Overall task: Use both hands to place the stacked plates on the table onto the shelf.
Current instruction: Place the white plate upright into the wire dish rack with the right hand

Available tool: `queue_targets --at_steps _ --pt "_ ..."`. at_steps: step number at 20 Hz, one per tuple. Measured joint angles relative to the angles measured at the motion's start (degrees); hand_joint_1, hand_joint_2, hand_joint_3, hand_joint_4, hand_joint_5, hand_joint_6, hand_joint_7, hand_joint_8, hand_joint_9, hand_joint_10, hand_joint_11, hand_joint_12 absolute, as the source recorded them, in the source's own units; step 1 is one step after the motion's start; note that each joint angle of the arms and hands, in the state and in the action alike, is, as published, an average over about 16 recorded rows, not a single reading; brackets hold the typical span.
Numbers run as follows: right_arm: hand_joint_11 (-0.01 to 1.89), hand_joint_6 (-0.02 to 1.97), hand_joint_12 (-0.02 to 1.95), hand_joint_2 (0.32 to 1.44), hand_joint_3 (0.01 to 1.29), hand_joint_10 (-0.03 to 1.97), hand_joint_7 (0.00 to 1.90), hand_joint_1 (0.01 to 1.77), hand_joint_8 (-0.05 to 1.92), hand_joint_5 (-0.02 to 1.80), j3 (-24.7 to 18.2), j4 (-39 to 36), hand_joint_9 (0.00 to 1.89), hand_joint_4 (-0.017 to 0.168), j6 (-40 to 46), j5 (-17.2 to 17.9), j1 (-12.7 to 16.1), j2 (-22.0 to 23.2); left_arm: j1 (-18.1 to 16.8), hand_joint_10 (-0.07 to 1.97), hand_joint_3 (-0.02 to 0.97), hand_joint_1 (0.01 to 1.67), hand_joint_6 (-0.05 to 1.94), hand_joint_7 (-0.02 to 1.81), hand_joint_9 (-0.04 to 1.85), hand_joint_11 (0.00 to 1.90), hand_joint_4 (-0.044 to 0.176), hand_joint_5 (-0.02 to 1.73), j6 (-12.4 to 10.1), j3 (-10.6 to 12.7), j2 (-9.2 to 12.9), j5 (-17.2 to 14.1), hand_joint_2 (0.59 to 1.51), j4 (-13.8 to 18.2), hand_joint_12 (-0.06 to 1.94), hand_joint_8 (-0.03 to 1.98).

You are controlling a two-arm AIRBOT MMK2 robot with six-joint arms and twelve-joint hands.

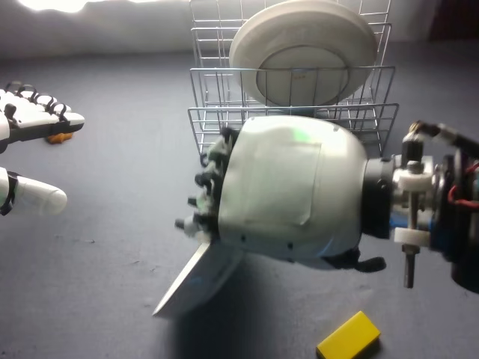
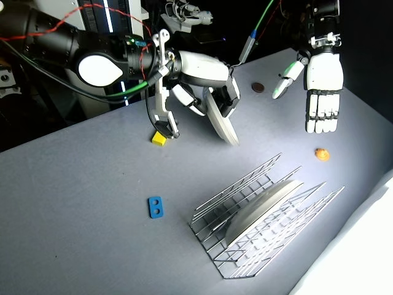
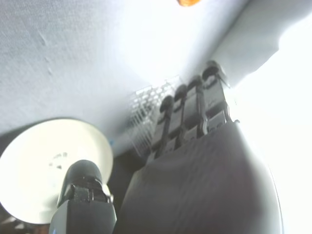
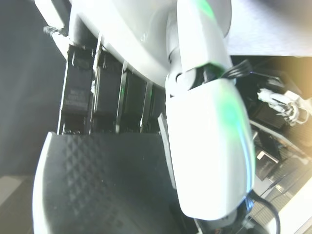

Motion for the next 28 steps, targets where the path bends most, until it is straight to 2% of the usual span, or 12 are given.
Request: queue_targets --at_steps 7,15,28 --pt "0.85 1.02 1.1 1.0 0.02 1.03 1.03 1.35 0.88 0.88 -2.41 2.15 0.96 -0.002 -0.81 0.47 2.6 3.09 -1.02 -0.06 0.018 0.02 0.02 0.02 0.01 0.02 0.002 0.02 -0.01 0.39 -0.06 0.49 1.098 1.65 0.0 0.0" --pt "0.86 1.02 1.09 1.0 0.02 1.0 1.03 1.35 0.87 0.89 -2.76 6.36 0.97 0.001 -1.57 1.54 6.18 6.01 -1.66 -0.06 0.018 0.02 0.02 0.02 0.02 0.02 0.004 0.02 -0.02 0.83 -0.08 0.5 1.096 2.89 0.0 0.0" --pt "0.84 1.02 1.11 1.0 0.02 1.01 1.01 1.35 0.92 0.9 0.38 23.84 0.96 0.0 -1.91 1.26 12.92 9.86 -1.55 -0.06 0.018 0.02 0.02 0.02 0.02 0.02 0.003 0.02 -0.02 1.62 -0.07 -0.26 1.091 4.93 0.0 0.0"
